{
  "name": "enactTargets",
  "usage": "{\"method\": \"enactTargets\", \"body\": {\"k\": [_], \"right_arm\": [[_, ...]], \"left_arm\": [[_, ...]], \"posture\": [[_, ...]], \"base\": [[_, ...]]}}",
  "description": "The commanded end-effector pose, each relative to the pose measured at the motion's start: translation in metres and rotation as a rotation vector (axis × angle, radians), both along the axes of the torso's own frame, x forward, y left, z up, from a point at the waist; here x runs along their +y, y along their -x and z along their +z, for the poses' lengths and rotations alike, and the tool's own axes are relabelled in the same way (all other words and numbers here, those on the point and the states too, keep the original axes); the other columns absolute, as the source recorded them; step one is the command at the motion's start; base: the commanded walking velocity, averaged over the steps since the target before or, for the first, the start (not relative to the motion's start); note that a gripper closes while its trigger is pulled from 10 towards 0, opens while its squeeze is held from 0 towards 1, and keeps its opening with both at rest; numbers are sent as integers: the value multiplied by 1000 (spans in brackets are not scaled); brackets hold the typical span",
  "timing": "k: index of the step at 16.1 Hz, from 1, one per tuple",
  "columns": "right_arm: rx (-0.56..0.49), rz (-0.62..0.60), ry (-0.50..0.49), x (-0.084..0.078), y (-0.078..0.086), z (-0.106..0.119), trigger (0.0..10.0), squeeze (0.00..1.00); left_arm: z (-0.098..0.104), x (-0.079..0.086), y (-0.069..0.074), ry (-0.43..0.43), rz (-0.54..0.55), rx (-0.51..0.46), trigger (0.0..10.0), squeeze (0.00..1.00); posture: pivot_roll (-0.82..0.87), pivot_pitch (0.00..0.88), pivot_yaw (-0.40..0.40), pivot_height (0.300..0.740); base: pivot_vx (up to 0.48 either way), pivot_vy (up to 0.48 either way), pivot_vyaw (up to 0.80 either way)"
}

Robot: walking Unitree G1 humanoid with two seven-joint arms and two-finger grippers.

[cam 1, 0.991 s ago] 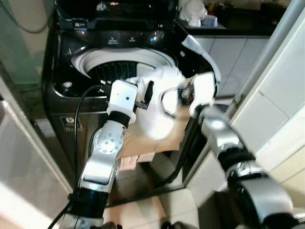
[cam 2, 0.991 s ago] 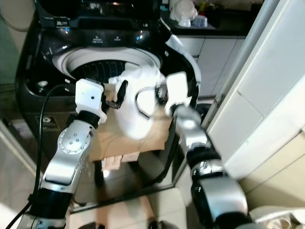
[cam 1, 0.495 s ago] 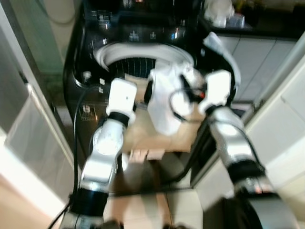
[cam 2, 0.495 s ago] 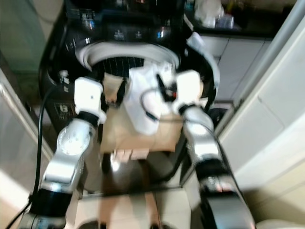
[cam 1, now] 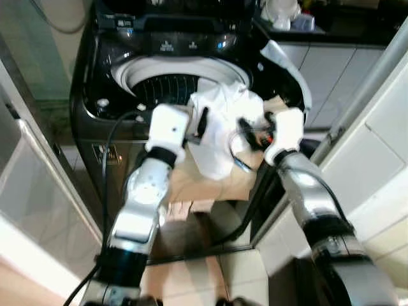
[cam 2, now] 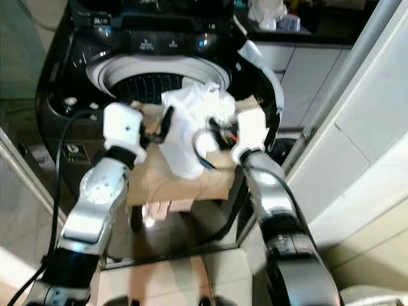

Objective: Clothes washing

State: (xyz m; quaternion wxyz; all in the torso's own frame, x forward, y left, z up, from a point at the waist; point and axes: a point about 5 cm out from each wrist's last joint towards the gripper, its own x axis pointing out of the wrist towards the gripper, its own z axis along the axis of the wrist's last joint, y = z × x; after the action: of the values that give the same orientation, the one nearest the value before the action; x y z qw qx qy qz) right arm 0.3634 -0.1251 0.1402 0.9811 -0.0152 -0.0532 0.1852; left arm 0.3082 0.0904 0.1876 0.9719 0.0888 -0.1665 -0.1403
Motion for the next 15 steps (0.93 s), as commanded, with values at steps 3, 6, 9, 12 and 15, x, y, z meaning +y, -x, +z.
{"method": "enactTargets", "body": {"k": [3,6,9,12,15], "right_arm": [[141,81,-69,15,4,-13,10000,0],[211,100,-57,28,1,-23,10000,0],[206,77,19,33,-8,-20,10000,0],[70,10,232,39,-29,17,10000,0],[-267,-137,485,44,-48,88,10000,0]], "left_arm": [[1,3,1,3,8,-1,10000,0],[1,4,1,8,17,-2,10000,0],[1,3,1,8,16,-2,10000,0],[1,1,1,9,8,0,10000,0],[-1,1,3,10,12,4,10000,0]], "posture": [[17,0,-80,740],[26,0,-85,740],[31,0,-84,740],[38,0,-86,740],[47,0,-93,740]], "base": [[0,0,0],[0,0,0],[0,0,0],[0,0,0],[0,0,0]]}}
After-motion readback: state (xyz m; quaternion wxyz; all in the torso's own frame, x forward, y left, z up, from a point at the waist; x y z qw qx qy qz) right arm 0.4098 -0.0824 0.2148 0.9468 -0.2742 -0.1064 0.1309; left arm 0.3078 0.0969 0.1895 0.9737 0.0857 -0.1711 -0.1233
